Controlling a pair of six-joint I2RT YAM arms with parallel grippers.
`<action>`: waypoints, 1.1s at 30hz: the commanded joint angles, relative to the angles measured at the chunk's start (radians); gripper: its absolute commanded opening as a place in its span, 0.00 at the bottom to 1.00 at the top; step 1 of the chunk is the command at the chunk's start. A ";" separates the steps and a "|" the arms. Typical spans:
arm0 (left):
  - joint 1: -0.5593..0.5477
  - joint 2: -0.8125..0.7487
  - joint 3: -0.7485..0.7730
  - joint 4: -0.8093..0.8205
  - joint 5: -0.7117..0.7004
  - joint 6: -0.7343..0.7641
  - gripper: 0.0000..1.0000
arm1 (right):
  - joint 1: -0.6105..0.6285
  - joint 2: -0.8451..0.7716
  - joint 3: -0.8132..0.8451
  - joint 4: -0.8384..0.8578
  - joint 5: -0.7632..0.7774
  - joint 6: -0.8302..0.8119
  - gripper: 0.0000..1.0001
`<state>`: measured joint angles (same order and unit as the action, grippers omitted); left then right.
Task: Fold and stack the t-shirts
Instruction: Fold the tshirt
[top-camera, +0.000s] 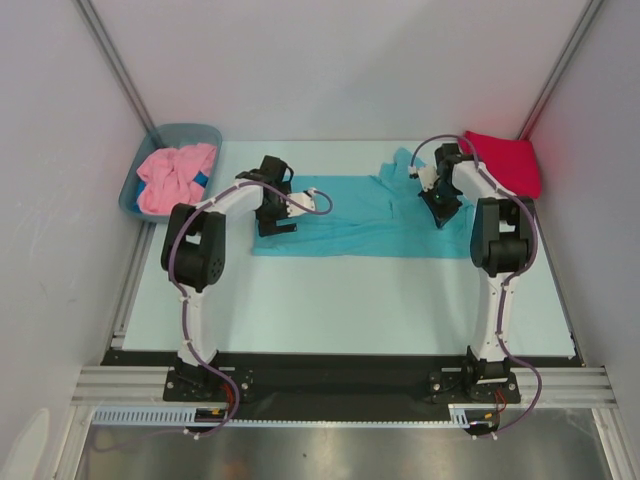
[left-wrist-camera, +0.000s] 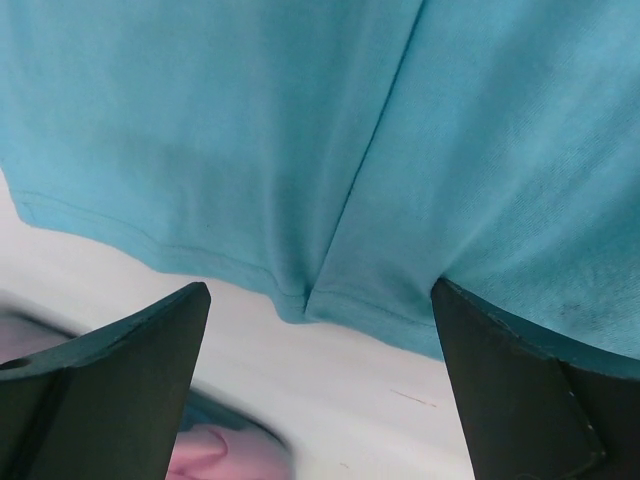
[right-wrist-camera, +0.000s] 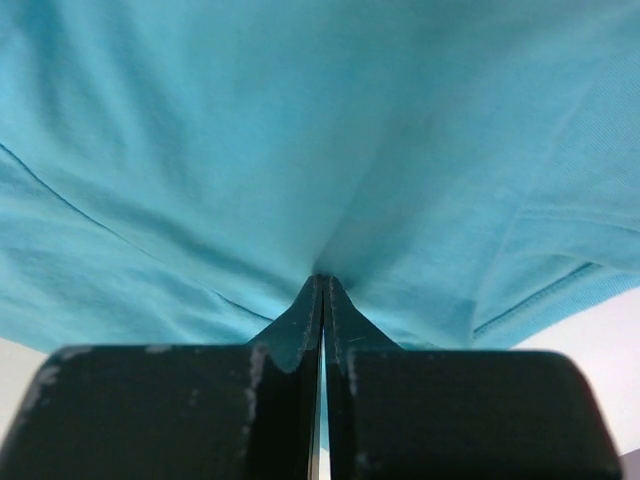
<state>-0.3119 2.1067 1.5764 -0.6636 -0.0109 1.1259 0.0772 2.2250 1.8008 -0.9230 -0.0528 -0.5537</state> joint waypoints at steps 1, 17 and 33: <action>0.039 0.068 -0.053 -0.011 -0.126 0.014 1.00 | -0.008 -0.074 0.000 -0.017 -0.004 -0.008 0.00; 0.097 0.084 -0.067 -0.068 -0.216 -0.038 1.00 | -0.020 -0.102 -0.027 -0.008 -0.005 -0.015 0.00; 0.134 0.050 -0.113 -0.085 -0.294 -0.075 1.00 | -0.024 -0.205 -0.096 0.012 -0.021 -0.014 0.00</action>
<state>-0.2398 2.0998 1.5349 -0.6380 -0.2058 1.0649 0.0570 2.0975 1.7130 -0.9215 -0.0547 -0.5613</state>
